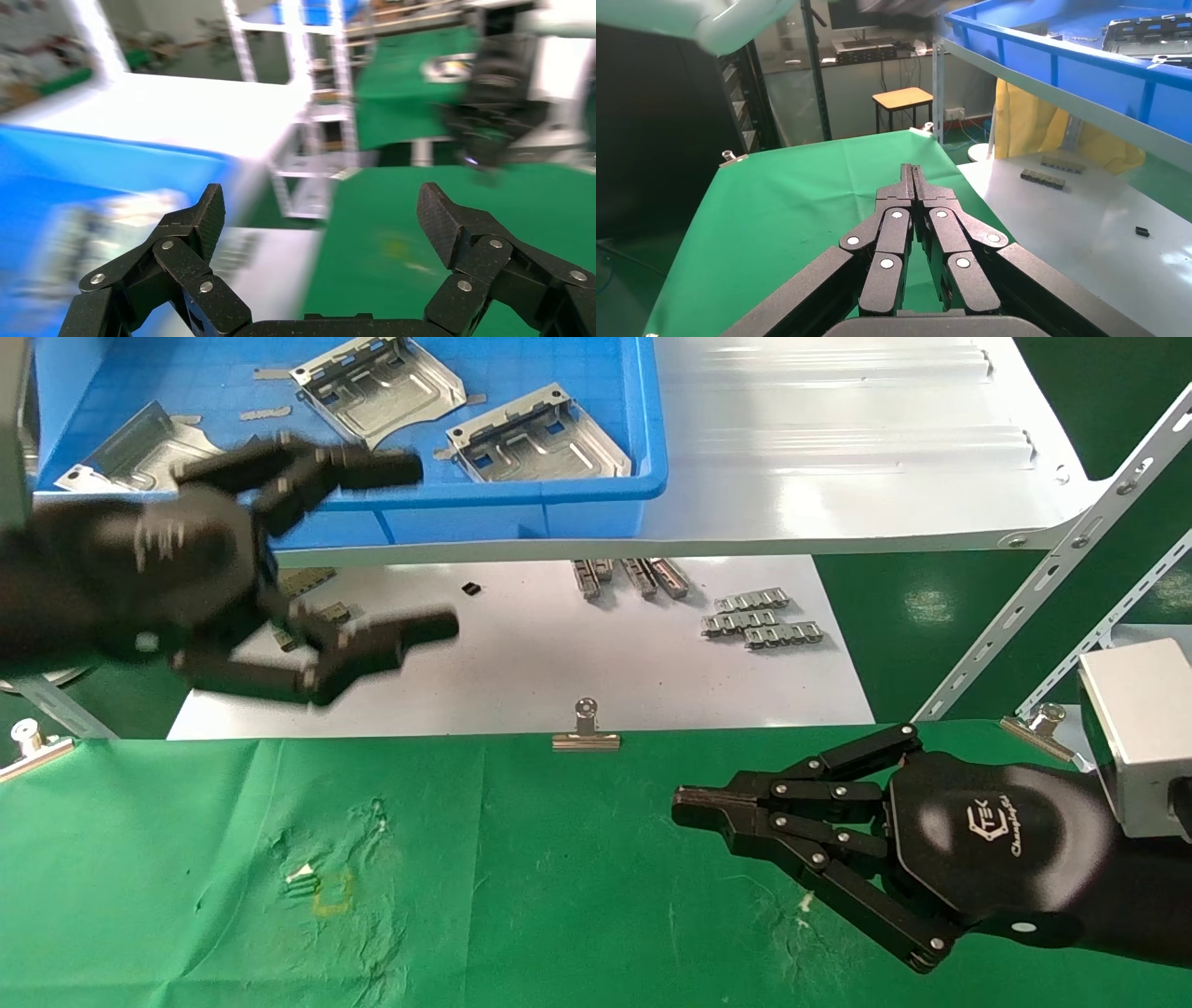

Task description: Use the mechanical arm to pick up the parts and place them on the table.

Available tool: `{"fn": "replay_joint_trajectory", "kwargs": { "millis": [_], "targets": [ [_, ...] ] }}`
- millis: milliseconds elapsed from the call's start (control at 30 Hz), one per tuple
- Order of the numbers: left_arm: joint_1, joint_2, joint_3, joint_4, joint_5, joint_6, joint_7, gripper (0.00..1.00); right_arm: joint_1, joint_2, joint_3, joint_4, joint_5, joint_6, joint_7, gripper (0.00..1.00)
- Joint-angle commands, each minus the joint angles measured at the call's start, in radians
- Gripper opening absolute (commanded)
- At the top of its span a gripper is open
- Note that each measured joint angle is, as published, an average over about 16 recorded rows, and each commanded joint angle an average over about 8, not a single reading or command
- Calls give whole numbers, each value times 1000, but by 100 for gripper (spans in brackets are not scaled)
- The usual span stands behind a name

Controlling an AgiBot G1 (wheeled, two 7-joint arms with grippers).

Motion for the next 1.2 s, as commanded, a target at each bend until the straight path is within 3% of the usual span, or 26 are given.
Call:
{"fn": "replay_joint_trajectory", "kwargs": {
  "millis": [33,233,400,500,633,700,767,800,1200],
  "targets": [
    [-99,37,19,84,54,2,16,100,0,0,0,0,0,0,0,0],
    [-324,192,92,443,255,-223,81,100,0,0,0,0,0,0,0,0],
    [-441,302,135,666,363,-421,118,97,0,0,0,0,0,0,0,0],
    [-487,348,157,759,401,-474,121,63,0,0,0,0,0,0,0,3],
    [-529,390,184,841,442,-497,116,13,0,0,0,0,0,0,0,50],
    [-543,403,194,868,457,-504,114,0,0,0,0,0,0,0,0,75],
    [-553,412,202,889,469,-514,112,0,0,0,0,0,0,0,0,97],
    [-557,415,205,898,473,-521,110,0,0,0,0,0,0,0,0,100],
    [-569,423,221,950,497,-588,97,0,0,0,0,0,0,0,0,100]
  ]
}}
